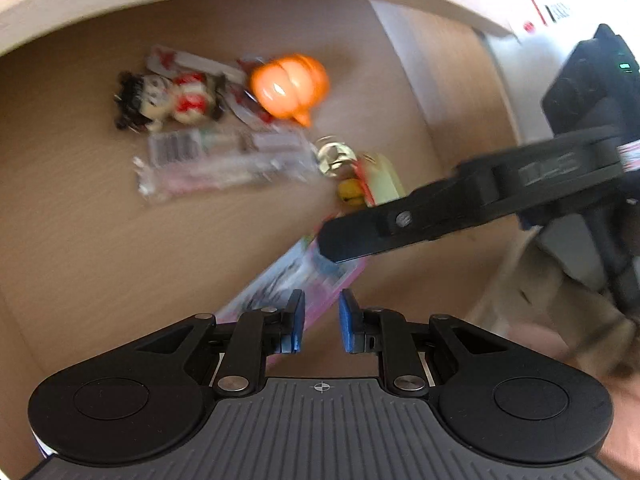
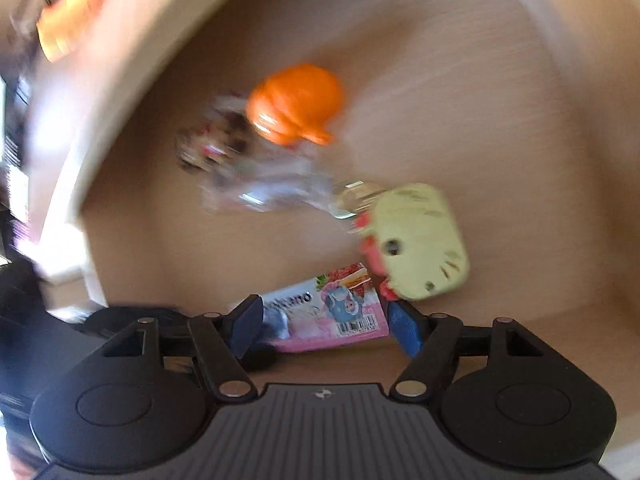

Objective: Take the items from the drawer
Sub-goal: 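Move both grippers back into the drawer toward the cheese keychain and pink card, then grasp the pink Volcano card with the left gripper while the right gripper grasps the yellow cheese keychain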

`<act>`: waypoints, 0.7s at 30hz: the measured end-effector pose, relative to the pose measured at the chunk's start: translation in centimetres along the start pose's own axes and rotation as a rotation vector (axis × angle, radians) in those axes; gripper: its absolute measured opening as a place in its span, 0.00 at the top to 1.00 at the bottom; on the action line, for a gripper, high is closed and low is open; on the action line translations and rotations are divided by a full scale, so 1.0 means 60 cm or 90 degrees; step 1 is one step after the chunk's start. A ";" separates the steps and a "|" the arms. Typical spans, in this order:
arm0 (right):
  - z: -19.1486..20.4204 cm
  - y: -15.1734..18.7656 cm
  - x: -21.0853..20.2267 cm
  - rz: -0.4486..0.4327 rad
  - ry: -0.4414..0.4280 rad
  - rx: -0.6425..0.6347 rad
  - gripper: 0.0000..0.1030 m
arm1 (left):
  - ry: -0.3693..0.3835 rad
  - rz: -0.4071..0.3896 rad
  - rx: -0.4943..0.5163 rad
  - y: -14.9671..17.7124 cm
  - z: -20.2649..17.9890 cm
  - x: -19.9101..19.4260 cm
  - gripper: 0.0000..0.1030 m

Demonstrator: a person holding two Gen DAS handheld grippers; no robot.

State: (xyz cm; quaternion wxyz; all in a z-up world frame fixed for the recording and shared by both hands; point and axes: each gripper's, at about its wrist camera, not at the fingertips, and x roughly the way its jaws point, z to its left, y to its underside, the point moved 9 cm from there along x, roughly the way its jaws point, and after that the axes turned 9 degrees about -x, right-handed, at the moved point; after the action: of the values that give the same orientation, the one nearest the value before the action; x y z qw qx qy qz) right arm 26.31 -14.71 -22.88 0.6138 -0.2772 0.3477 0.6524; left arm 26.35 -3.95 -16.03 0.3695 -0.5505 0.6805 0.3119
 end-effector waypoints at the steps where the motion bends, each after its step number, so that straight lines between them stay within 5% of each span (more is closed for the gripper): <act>1: 0.013 -0.009 0.002 -0.012 -0.021 -0.003 0.32 | -0.001 -0.014 -0.006 -0.005 0.002 -0.004 0.82; 3: 0.036 -0.028 -0.002 -0.041 -0.014 -0.035 0.32 | -0.027 -0.055 0.014 -0.013 0.003 -0.024 0.81; 6: 0.073 -0.043 -0.036 -0.106 0.051 -0.144 0.32 | -0.115 -0.112 0.156 -0.010 -0.014 -0.062 0.81; 9: 0.079 -0.043 -0.068 -0.146 0.123 -0.224 0.32 | -0.139 -0.095 0.267 0.015 -0.032 -0.073 0.81; 19: 0.008 -0.009 -0.142 -0.158 0.208 -0.231 0.32 | -0.204 -0.034 0.329 0.026 -0.031 -0.024 0.80; 21: -0.001 -0.001 -0.150 -0.157 0.217 -0.236 0.32 | -0.204 -0.028 0.342 0.031 -0.035 -0.022 0.74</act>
State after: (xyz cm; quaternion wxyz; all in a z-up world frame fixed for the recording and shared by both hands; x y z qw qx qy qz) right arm 27.23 -20.19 -15.84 0.5600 -0.5304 0.2844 0.5694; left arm 24.33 -4.63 -13.75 0.6107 -0.3918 0.6597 0.1958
